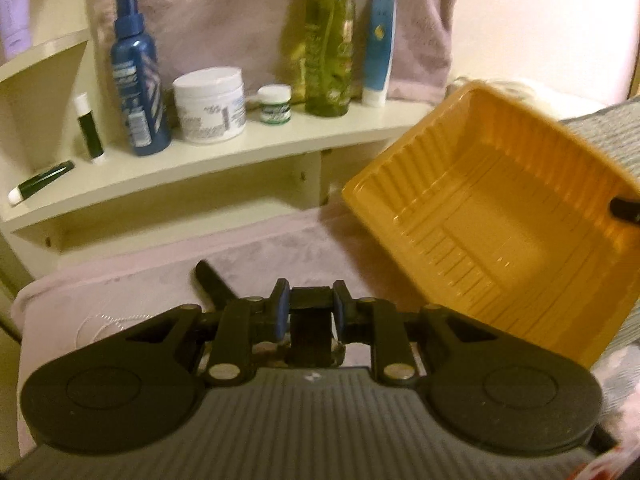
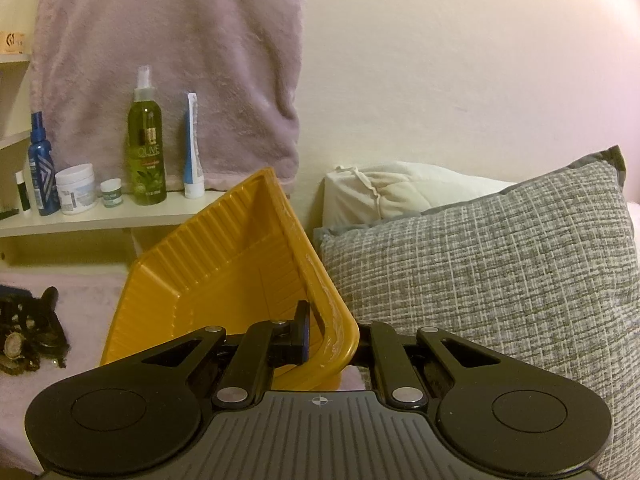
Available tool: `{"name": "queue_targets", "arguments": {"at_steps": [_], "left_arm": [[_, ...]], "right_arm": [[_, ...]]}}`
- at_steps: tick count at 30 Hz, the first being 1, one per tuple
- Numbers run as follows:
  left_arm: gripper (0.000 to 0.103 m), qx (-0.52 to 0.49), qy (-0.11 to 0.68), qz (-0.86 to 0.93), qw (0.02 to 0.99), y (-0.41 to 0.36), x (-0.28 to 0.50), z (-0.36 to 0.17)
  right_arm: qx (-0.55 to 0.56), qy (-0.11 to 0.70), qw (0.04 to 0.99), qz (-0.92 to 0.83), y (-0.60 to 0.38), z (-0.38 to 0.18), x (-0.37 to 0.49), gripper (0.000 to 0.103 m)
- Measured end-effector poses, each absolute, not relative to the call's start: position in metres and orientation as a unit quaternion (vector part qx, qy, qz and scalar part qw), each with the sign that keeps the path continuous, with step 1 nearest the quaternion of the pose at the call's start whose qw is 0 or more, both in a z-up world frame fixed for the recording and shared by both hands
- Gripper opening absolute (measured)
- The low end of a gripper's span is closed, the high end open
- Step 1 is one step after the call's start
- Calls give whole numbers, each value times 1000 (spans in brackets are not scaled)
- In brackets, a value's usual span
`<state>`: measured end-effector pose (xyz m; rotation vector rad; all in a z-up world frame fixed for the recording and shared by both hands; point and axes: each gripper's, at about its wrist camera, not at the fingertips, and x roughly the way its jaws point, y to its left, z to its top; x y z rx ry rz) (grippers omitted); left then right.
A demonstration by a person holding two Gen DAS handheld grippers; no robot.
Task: Organize jewelry
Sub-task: 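Grasp the black strap from the jewelry pile with the left gripper while the right gripper holds the tray, then carry the black strap into the orange tray and open the left gripper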
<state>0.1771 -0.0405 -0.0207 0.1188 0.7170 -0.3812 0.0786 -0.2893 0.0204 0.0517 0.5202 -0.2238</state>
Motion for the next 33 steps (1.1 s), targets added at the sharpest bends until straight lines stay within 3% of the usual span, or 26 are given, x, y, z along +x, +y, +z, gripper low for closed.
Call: {"name": "queue_targets", "arguments": {"at_steps": [16, 33], "left_arm": [[20, 24, 325, -261, 909, -80, 178, 20], [23, 38, 341, -306, 888, -144, 154, -16]], "right_arm": [[27, 251, 962, -104, -288, 23, 78, 11], [32, 252, 962, -101, -287, 22, 77, 10]]}}
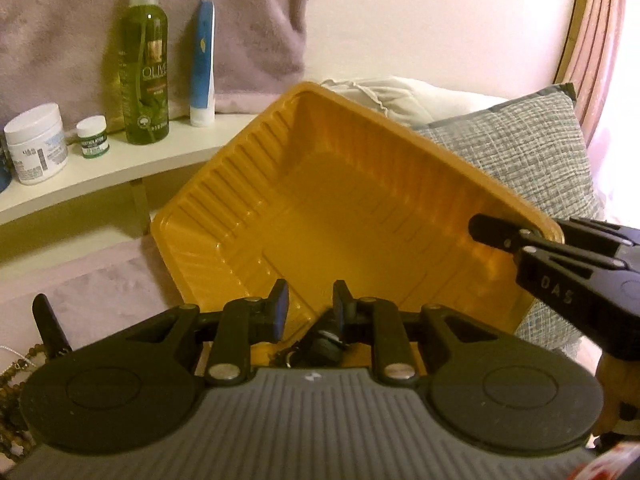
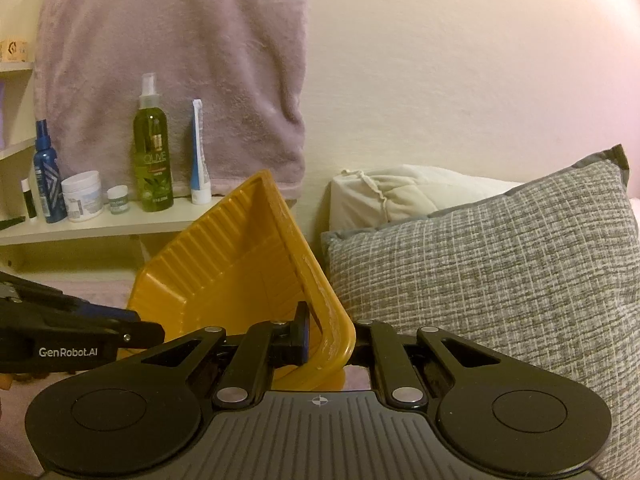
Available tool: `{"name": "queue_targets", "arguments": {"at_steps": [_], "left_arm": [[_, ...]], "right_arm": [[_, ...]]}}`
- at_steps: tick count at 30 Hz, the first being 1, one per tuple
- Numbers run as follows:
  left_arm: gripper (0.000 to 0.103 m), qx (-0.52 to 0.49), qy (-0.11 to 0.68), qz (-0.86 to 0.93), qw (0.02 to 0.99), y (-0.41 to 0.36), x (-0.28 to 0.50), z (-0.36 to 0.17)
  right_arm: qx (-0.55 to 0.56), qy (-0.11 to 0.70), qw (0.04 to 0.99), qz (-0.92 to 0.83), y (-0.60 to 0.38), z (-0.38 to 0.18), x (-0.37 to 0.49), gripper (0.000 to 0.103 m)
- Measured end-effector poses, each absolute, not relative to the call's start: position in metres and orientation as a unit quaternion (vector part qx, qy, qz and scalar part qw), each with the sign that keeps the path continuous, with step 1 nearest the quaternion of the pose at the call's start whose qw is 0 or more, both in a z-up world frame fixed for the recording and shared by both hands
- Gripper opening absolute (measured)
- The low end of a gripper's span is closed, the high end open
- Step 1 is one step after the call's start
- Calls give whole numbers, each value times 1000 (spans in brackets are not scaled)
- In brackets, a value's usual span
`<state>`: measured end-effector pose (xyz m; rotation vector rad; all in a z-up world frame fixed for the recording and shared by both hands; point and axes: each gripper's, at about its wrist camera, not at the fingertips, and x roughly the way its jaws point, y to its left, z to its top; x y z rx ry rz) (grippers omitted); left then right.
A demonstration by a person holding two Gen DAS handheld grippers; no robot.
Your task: Organize jewelry
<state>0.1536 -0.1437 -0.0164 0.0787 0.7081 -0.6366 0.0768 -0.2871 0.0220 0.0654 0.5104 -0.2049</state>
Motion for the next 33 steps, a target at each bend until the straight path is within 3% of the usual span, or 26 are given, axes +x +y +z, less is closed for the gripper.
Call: {"name": "queue_targets", "arguments": {"at_steps": [8, 18, 33], "left_arm": [[26, 30, 313, -219, 924, -92, 146, 3], [30, 8, 332, -108, 937, -20, 133, -23], [33, 21, 348, -88, 933, -16, 111, -50]], "right_arm": [[36, 251, 962, -103, -285, 23, 75, 10], [35, 250, 962, -104, -282, 25, 73, 10], [33, 250, 962, -102, -279, 27, 73, 10]]}}
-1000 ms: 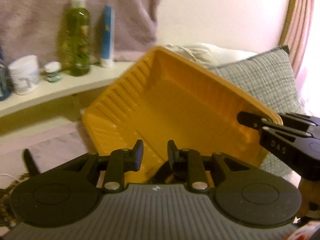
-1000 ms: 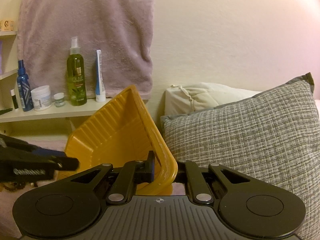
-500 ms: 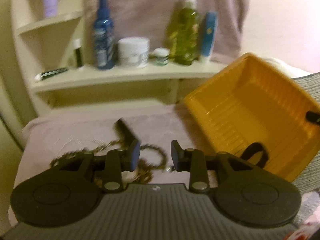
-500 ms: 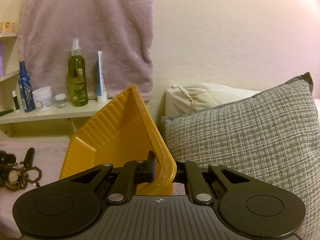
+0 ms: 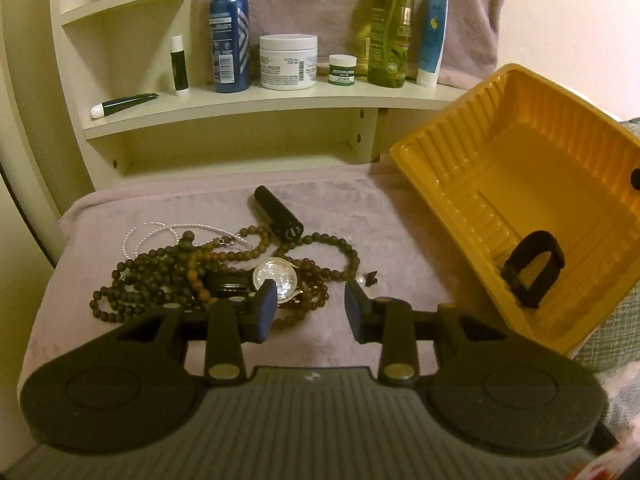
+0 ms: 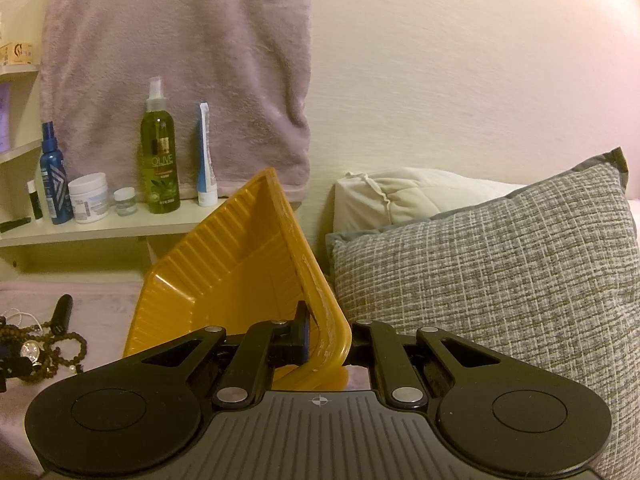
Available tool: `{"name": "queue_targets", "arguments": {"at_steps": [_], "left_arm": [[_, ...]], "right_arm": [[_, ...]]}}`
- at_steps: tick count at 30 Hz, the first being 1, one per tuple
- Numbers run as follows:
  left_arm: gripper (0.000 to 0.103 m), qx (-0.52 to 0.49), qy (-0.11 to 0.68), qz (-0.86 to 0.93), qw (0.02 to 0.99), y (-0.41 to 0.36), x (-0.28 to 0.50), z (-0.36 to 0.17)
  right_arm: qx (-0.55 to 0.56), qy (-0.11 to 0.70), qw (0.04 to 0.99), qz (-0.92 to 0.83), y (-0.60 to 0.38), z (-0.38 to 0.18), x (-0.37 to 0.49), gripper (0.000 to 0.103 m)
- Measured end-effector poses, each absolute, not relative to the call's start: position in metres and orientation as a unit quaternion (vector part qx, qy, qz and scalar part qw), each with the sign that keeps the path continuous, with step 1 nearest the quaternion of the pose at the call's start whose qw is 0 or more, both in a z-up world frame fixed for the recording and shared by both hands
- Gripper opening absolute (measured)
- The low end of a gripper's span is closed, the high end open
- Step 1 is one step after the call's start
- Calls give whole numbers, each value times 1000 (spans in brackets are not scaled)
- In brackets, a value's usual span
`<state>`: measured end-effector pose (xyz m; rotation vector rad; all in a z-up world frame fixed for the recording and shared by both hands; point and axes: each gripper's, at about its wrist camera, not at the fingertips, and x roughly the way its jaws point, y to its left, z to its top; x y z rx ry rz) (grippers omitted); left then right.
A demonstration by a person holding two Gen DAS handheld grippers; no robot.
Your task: Organize jewelry
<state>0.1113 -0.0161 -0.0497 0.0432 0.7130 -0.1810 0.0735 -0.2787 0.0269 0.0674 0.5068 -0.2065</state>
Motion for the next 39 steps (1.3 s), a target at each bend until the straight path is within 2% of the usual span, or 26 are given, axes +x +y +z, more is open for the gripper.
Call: {"name": "queue_targets", "arguments": {"at_steps": [21, 29, 39], "left_arm": [[32, 42, 352, -116, 928, -62, 141, -83], [16, 54, 350, -99, 930, -68, 145, -90], [16, 44, 327, -113, 937, -72, 138, -73]], "right_arm": [[34, 252, 962, -102, -281, 26, 73, 10], [36, 253, 961, -103, -281, 25, 73, 10], [35, 252, 961, -103, -280, 26, 73, 10]]}}
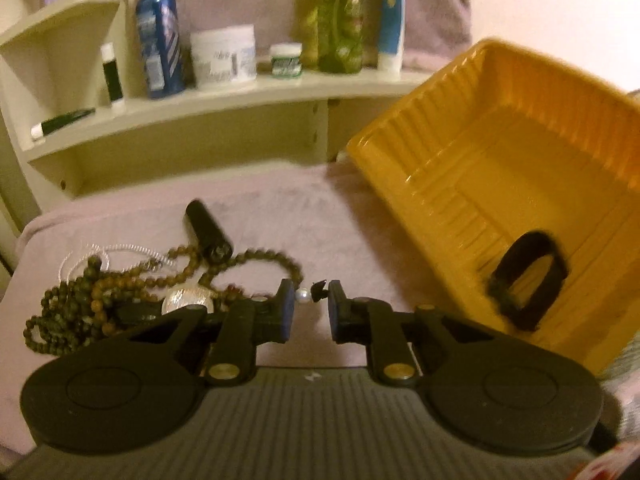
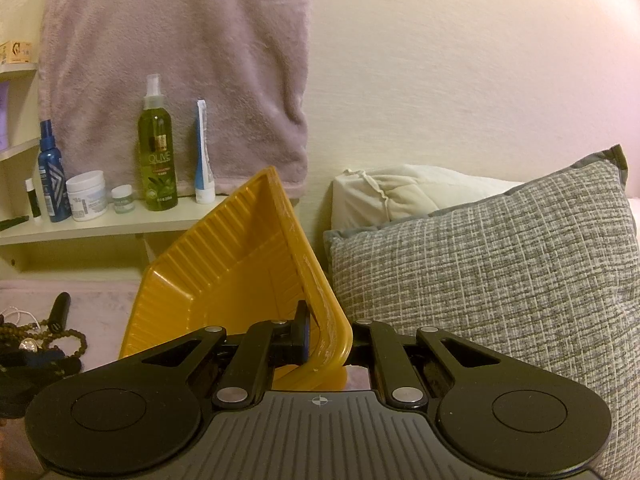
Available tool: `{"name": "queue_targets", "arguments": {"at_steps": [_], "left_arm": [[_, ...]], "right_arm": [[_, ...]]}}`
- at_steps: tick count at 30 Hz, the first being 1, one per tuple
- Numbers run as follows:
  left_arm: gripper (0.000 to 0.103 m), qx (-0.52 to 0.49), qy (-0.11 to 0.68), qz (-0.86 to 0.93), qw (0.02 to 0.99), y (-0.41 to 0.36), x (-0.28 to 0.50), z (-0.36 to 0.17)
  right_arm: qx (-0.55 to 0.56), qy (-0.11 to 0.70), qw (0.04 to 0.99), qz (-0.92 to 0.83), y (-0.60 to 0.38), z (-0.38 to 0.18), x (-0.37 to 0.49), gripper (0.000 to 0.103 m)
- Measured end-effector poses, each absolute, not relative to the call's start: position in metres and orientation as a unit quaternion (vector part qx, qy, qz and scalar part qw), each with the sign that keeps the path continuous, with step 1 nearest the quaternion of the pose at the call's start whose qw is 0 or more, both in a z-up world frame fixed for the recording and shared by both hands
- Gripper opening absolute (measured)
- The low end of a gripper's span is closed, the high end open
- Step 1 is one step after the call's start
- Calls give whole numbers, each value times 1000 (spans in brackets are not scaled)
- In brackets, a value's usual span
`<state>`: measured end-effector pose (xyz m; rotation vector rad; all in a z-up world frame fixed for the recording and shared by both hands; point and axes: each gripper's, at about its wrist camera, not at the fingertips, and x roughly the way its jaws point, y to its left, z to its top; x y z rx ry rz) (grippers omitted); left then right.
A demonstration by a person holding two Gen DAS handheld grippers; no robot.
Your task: Organize jewelry
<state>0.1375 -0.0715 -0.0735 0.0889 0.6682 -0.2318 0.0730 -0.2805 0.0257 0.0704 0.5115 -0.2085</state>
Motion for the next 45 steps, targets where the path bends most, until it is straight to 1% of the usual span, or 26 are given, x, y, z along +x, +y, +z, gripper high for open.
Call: {"name": "queue_targets", "arguments": {"at_steps": [4, 8, 14, 20, 21, 22, 23, 33, 45], "left_arm": [[16, 29, 308, -144, 940, -81, 135, -54], [16, 36, 295, -183, 937, -104, 134, -42], [16, 43, 298, -219, 928, -133, 138, -43], [16, 44, 302, -230, 924, -143, 140, -47], [17, 42, 303, -230, 924, -143, 141, -47], [25, 42, 304, -230, 923, -144, 143, -47], [29, 41, 304, -229, 924, -143, 142, -46], [29, 42, 282, -187, 940, -112, 123, -34], [29, 39, 281, -73, 956, -39, 96, -39]], "right_arm": [[35, 252, 962, -102, -280, 26, 73, 10], [35, 252, 962, -103, -280, 27, 73, 10], [37, 253, 961, -103, -280, 28, 74, 10], [39, 253, 961, -103, -281, 27, 74, 10], [39, 253, 961, -103, -281, 27, 74, 10], [39, 253, 961, -103, -281, 27, 74, 10], [39, 253, 961, -103, -281, 28, 74, 10], [40, 253, 961, -104, -281, 28, 74, 10], [40, 253, 961, -105, -280, 28, 73, 10]]}}
